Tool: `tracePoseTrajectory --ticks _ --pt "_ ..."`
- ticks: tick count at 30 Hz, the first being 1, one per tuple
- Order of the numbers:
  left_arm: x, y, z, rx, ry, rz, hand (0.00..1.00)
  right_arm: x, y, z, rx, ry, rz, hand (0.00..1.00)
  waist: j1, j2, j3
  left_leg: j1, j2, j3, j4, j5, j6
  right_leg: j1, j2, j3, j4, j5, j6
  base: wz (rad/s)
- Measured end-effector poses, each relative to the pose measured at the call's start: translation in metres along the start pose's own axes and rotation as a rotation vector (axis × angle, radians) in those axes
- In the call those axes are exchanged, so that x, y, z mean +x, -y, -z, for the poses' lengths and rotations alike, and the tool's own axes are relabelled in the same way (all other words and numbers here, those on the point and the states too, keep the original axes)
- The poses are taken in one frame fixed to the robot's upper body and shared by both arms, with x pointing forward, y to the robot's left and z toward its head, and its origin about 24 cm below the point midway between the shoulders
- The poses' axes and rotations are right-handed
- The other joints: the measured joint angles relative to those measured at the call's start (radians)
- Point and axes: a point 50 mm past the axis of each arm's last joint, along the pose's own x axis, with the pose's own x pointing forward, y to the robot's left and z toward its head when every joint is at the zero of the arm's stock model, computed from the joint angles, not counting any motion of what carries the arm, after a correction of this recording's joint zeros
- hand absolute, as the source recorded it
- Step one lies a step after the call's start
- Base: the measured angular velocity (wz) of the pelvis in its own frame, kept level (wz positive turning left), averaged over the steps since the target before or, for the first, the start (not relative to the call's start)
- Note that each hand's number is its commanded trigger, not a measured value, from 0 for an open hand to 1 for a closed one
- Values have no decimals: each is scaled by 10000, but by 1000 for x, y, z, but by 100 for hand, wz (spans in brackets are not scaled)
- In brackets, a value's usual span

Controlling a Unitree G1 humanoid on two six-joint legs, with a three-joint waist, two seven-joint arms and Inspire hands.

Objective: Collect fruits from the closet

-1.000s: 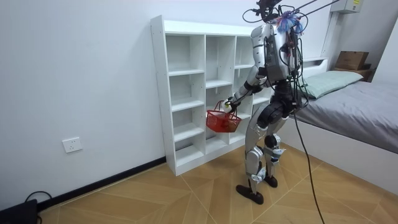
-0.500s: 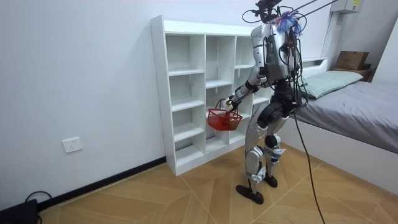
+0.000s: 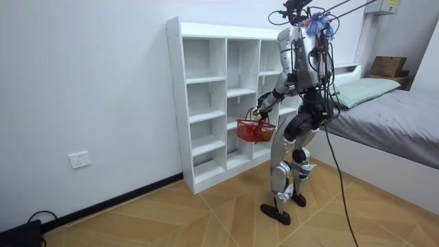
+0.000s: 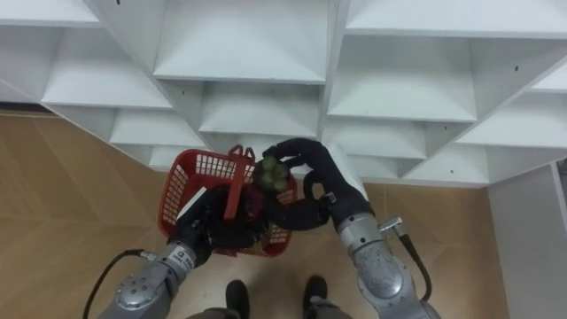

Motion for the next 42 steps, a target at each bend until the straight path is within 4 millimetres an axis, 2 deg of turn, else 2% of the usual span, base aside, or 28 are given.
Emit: tracePoseTrajectory --ticks 10,23,24,25,26,42 --pt "-2 9 -3 -290 212 418 100 -1 -4 1 142 -36 -93 100 -54 9 0 -6 -7 19 -17 -5 -5 -59 -1 57 48 -9 9 -1" --pt "-4 8 -1 -238 146 510 100 -2 -5 1 192 -63 -103 100 -300 -25 12 -52 -5 -14 73 -8 -4 -74 5 76 73 -9 12 0" --pt "-4 8 -1 -238 146 510 100 -2 -6 1 198 -61 -102 64 -303 -25 12 -52 -5 -14 73 -9 -5 -76 5 76 73 -9 12 0" --pt "-4 8 -1 -234 145 509 100 -2 -6 1 208 -60 -101 13 -303 -25 12 -52 -5 -14 72 -9 -6 -78 6 76 73 -9 12 0" --pt "-4 8 -1 -228 142 508 100 -2 -6 1 214 -59 -101 0 -307 -27 12 -52 -5 -12 70 -10 -6 -81 6 76 75 -9 12 0" --pt "-5 6 -2 -73 124 601 100 -4 -13 2 176 -105 -666 0 -335 -78 31 -68 -1 -7 85 -10 -7 -96 5 80 80 -10 12 0"
